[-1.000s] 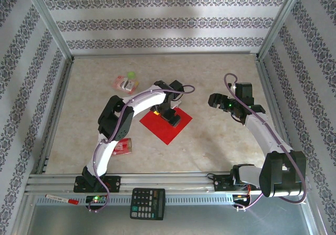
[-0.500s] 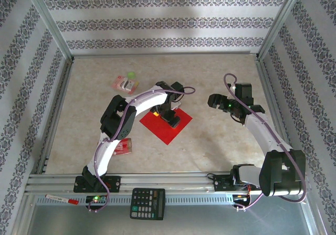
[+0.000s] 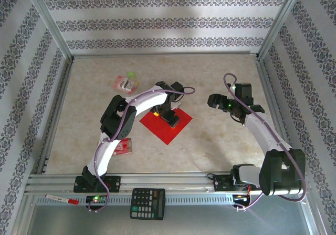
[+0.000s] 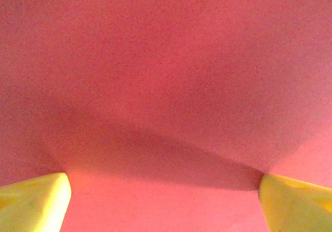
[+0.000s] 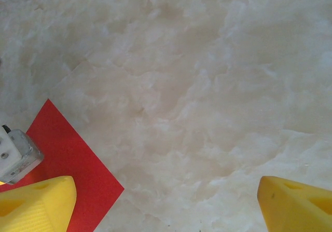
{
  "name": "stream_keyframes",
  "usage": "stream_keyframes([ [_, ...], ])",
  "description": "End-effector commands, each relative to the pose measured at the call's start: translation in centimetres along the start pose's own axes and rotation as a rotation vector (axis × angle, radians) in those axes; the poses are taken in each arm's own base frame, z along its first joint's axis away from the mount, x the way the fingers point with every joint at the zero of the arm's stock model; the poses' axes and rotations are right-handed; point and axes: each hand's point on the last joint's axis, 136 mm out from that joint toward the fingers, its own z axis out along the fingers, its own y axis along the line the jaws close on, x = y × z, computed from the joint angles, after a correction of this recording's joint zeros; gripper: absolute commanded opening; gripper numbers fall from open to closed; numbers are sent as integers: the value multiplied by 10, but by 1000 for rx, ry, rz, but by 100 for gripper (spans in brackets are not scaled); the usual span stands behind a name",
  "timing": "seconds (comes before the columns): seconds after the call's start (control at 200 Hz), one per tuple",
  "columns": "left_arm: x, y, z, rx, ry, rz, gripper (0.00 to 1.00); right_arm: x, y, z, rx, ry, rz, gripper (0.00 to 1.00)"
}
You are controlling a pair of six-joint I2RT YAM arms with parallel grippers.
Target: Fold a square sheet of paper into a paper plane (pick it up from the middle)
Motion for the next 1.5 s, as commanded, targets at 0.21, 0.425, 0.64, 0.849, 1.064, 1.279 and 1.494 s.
stream_keyframes([
  [0.21,16,-6,22,19,71,15,84,3,-1,4,-12,13,16,90],
  [0.425,16,-6,22,18,57,13,76,3,-1,5,-14,17,20,90],
  [0.64,8,-5,3,9,-9,-13,81,3,0,5,-15,19,22,90],
  [0.849,-7,-11,-35,19,-131,-31,92,3,-1,5,-13,21,23,90],
  [1.064,-6,-5,-14,-37,-59,-20,100,3,0,6,-19,23,23,90],
  [1.279,-8,-6,1,-41,-22,-12,100,3,0,4,-16,16,21,90],
  [1.494,6,-5,24,-51,51,-12,100,3,0,5,-17,16,22,90],
])
